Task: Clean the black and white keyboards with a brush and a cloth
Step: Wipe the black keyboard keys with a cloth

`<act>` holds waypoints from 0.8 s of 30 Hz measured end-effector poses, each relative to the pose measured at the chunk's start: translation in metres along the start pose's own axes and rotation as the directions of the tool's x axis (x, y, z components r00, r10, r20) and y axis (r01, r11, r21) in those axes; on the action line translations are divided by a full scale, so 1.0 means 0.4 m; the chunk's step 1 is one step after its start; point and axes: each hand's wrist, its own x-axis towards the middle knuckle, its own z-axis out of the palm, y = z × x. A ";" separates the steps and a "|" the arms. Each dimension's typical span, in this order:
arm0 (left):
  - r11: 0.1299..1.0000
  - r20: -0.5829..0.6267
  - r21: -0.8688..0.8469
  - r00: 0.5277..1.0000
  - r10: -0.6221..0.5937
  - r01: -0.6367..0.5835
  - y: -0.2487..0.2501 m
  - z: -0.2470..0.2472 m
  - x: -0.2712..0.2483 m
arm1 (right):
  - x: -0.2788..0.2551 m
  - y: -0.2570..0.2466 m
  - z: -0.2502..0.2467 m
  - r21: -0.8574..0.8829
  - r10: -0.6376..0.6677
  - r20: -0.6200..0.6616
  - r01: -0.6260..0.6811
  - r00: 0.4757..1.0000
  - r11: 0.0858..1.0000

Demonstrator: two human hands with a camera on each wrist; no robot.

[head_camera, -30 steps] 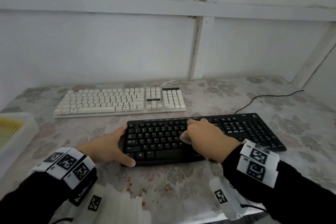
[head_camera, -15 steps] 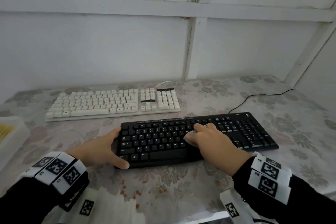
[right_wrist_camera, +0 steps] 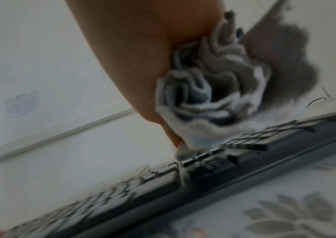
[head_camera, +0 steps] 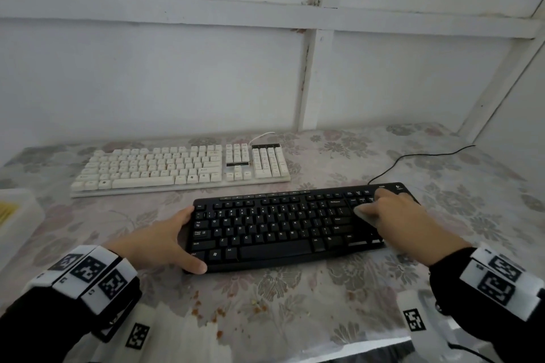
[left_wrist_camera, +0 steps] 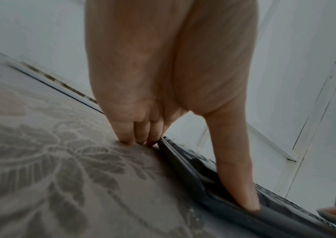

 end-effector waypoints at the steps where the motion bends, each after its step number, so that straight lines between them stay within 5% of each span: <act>1: 1.000 -0.001 0.002 1.000 0.001 -0.001 -0.001 0.000 0.000 | 0.003 -0.025 0.000 0.045 -0.035 -0.015 0.035 0.999 0.998; 5: 1.000 0.001 -0.004 1.000 0.007 -0.007 0.002 0.001 0.000 | 0.003 -0.182 -0.024 0.202 -0.285 -0.033 0.285 0.958 0.937; 9: 1.000 0.005 -0.026 1.000 0.016 -0.016 0.001 0.001 0.001 | 0.007 -0.283 -0.038 0.202 -0.413 0.018 0.401 0.911 0.894; 24: 1.000 -0.012 0.018 1.000 0.001 -0.001 -0.012 -0.001 0.007 | -0.016 -0.061 -0.059 -0.037 -0.094 0.158 0.101 0.983 0.994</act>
